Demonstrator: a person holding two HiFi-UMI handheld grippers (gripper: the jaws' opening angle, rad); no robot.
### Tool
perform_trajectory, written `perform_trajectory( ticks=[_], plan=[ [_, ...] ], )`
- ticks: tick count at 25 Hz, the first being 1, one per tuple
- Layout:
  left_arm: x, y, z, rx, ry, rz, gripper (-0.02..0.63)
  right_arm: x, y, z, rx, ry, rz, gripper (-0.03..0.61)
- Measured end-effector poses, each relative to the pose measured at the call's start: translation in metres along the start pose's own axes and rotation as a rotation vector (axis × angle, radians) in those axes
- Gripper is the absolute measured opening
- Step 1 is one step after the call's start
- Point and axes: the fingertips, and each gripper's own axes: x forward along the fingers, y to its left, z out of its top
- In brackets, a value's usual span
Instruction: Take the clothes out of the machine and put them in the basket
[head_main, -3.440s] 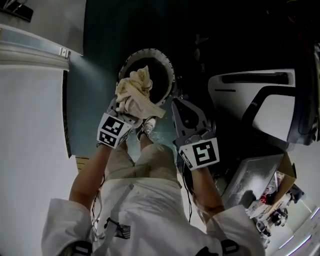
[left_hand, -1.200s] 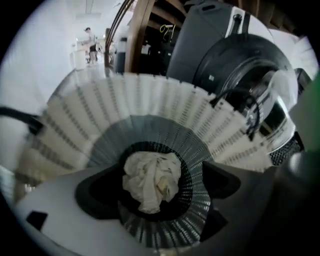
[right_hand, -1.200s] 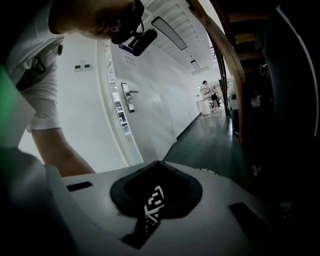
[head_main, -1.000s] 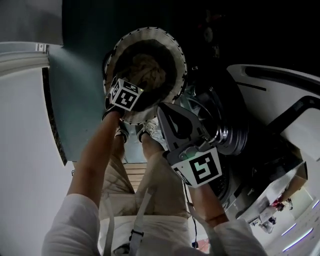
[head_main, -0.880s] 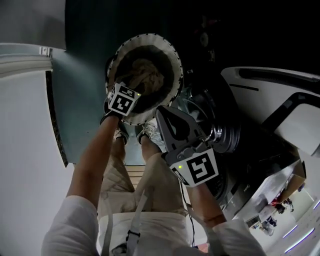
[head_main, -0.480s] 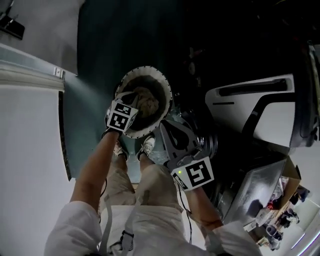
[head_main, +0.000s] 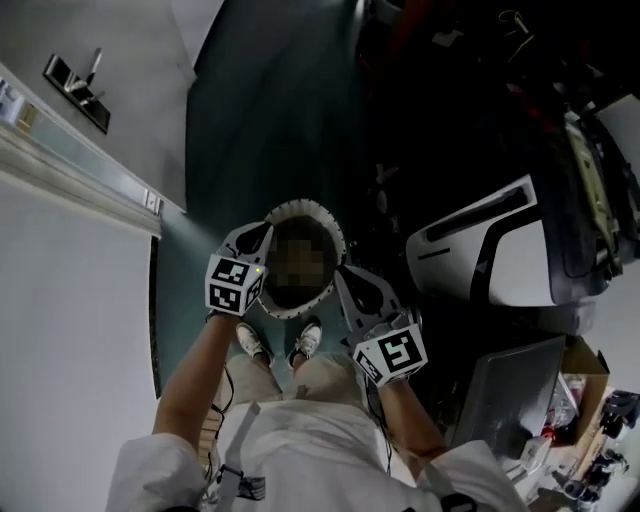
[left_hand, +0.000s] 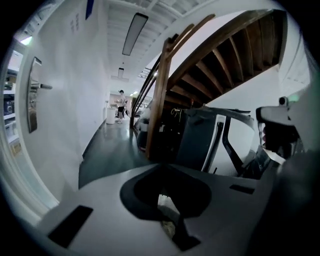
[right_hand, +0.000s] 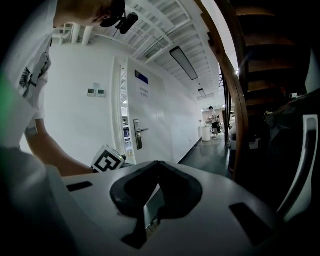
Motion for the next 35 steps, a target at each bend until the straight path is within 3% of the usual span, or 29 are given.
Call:
perform_trajectory(
  ticks=[7,12,19,22,27,35],
  plan=[
    [-0.066,-0.024,0.086,0.081,-0.147,-0.012,0.012,-0.012,-0.007,0.049,-0.014,-0.089,-0.008,0.014],
    [-0.121,-0.023,0.144,0.138,-0.287,0.069,0.012,-0.019,-0.013,0.082,-0.025,-0.133,-0.008,0.014],
    [-0.225,-0.001,0.211,0.130,-0.510,0.197,0.012,-0.033,-0.021,0.136,0.006,-0.197,-0.028,0.014],
    [-0.267,0.008,0.229,0.147,-0.582,0.255,0.012,-0.043,-0.031,0.164,-0.012,-0.241,-0.048,0.014],
    [-0.309,0.010,0.252,0.189,-0.648,0.278,0.012,-0.070,-0.055,0.189,-0.016,-0.287,-0.122,0.014],
    [-0.340,0.012,0.245,0.132,-0.667,0.329,0.012,-0.077,-0.060,0.189,0.021,-0.315,-0.190,0.014]
  ],
)
